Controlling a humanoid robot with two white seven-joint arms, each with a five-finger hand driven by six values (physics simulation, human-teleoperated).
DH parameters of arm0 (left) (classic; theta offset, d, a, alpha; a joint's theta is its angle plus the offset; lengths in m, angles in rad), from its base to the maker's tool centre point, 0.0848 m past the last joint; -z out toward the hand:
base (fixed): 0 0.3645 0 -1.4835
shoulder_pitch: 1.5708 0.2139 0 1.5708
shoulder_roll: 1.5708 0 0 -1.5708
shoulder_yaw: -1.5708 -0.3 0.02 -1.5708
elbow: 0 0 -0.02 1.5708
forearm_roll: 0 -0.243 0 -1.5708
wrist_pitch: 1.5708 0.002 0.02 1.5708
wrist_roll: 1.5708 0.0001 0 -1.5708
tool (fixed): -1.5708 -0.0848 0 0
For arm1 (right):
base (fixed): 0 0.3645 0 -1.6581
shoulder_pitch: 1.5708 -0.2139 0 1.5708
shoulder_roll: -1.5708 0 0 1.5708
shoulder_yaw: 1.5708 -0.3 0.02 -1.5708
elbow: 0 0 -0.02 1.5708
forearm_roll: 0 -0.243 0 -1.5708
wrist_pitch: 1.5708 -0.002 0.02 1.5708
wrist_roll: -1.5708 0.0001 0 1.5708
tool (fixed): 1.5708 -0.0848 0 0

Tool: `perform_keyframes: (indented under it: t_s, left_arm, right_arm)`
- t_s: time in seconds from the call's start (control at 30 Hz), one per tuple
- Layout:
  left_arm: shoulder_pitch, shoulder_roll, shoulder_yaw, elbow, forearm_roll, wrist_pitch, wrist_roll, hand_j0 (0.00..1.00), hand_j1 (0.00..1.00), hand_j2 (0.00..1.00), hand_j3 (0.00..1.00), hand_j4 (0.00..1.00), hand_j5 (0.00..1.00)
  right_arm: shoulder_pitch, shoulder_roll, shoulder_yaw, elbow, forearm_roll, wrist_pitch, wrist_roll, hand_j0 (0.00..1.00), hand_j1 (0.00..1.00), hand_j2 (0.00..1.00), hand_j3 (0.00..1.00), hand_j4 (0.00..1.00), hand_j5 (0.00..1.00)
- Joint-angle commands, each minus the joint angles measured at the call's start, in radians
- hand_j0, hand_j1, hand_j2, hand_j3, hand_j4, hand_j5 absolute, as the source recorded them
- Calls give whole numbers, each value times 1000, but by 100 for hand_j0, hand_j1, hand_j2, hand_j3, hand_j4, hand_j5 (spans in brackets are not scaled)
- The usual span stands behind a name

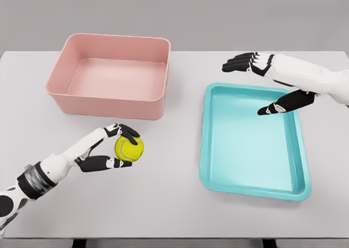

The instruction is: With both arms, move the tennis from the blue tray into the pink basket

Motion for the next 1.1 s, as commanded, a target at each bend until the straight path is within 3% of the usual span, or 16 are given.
perform_keyframes:
  t_s: [0.0, 0.63, 1.07]
  left_arm:
    - [-2, 1, 0, -1, 5, -38, 0, 49, 49, 49, 49, 49, 49]
    - [-109, -7, 5, -1, 11, -101, 2, 48, 48, 48, 48, 48, 48]
    - [-213, -1, 12, 2, 104, -19, 2, 47, 47, 47, 47, 47, 47]
  right_arm:
    - [0, -2, -1, 0, -7, 3, -1, 100, 100, 100, 100, 100, 100]
    - [-2, -1, -1, 0, -9, 6, -1, 100, 100, 100, 100, 100, 100]
    - [-2, -2, -1, 0, -9, 6, -1, 100, 100, 100, 100, 100, 100]
